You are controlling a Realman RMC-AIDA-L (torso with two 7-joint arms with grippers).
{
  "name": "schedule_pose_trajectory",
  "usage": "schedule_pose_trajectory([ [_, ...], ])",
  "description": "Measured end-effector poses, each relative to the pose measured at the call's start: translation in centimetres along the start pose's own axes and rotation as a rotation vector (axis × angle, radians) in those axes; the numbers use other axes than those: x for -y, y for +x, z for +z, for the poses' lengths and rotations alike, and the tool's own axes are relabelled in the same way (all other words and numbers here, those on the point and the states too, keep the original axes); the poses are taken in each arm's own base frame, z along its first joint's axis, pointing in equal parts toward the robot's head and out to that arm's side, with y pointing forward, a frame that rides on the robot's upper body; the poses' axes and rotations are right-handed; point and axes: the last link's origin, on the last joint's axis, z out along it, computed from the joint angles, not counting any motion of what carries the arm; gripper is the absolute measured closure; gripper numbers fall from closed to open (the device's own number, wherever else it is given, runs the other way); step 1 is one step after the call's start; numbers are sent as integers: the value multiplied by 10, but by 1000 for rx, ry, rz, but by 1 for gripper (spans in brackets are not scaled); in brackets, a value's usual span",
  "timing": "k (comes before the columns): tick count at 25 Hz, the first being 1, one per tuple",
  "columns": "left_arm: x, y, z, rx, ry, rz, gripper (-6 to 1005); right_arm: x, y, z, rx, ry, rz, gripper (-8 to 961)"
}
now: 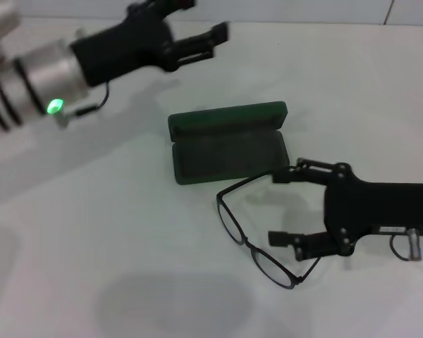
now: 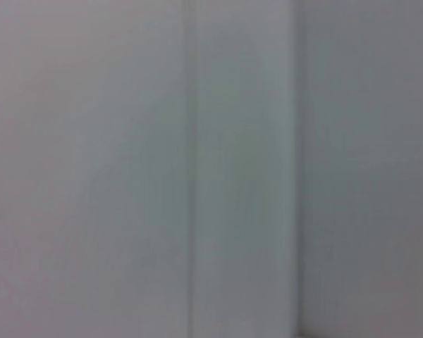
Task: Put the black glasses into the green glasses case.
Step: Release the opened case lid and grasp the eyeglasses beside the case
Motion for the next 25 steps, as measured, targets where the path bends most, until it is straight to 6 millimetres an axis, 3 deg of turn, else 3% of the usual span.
schedule_pose_trajectory([
  [2, -2, -10, -12, -16, 41, -41, 106, 5, -8, 6, -54, -57, 55, 67],
  [6, -6, -23, -27, -6, 67, -90, 108, 16, -29, 14, -218, -137, 217, 71],
  [10, -5, -24, -29, 20, 63, -95, 110, 29, -56, 27, -451, -136, 380, 75],
  [16, 2, -18, -28, 56, 43, -116, 111, 40, -86, 57, -776, -97, 439, 82],
  [21, 5, -19, -35, 71, 63, -102, 111, 42, -96, 88, -959, -45, 423, 93],
  [25, 4, -19, -35, 70, 59, -87, 111, 40, -96, 95, -986, -32, 427, 109],
])
